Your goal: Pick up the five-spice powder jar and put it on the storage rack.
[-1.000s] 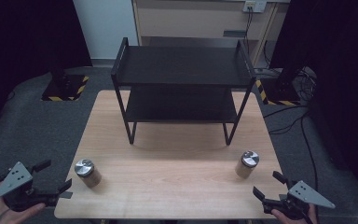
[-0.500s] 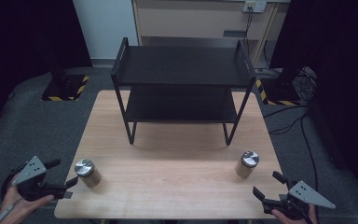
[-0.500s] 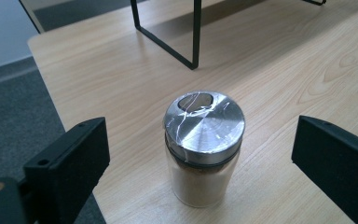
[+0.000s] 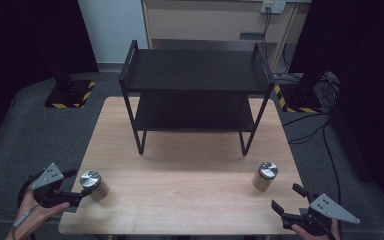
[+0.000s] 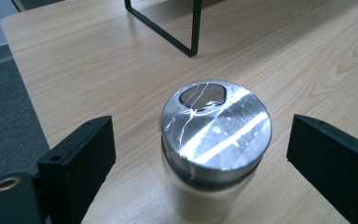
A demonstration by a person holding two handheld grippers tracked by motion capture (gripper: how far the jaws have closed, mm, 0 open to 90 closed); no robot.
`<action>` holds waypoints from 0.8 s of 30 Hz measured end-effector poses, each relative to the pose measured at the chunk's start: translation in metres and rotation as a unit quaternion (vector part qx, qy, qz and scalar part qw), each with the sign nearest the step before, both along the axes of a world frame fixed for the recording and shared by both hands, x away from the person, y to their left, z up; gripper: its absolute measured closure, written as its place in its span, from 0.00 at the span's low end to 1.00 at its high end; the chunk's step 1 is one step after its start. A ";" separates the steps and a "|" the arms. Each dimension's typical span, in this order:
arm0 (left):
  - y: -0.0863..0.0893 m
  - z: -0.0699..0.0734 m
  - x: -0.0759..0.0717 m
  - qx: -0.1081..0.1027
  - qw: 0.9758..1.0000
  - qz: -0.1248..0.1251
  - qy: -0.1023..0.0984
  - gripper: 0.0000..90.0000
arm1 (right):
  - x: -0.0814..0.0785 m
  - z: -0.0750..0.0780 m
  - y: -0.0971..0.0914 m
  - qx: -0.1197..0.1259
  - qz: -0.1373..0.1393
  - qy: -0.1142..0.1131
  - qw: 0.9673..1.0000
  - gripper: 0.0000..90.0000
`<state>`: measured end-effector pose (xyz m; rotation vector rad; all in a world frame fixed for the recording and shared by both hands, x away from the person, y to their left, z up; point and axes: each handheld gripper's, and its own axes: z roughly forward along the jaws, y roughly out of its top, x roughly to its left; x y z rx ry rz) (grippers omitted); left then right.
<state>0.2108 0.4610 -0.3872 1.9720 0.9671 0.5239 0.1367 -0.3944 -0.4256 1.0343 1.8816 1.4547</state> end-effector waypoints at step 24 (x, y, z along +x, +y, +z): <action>-0.009 -0.011 0.023 -0.012 0.999 -0.032 0.003 0.37 | -0.001 0.000 0.001 -0.002 -0.001 -0.001 1.000 0.06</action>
